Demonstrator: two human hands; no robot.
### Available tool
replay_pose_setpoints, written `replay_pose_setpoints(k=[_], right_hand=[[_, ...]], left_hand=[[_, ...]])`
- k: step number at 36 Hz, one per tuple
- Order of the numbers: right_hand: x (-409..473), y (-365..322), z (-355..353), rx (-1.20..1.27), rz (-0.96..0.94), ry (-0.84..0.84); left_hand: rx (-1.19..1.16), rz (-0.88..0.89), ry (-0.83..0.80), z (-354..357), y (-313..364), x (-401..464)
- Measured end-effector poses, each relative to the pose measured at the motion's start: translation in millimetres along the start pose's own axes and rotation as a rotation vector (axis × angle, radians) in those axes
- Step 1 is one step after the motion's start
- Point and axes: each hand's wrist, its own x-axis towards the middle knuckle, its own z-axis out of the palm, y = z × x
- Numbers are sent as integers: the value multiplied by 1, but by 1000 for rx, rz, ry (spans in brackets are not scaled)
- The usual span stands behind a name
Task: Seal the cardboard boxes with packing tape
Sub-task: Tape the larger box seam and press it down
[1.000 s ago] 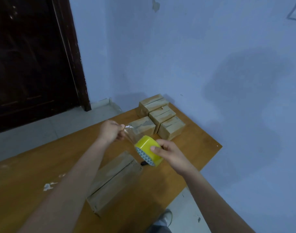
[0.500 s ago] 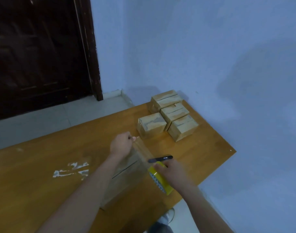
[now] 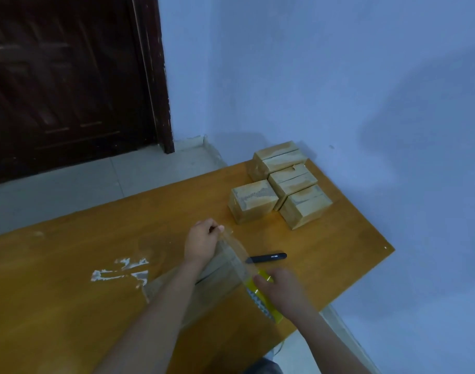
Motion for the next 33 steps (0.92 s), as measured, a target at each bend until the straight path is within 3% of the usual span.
replay_pose_setpoints(k=[8,33], right_hand=[[4,-3,1,-11,-46,-6],[11,1,4,-31,-51,-16]], left_hand=[[-72,-48,27,-1,0,1],[11,-77,4,-1,3,3]])
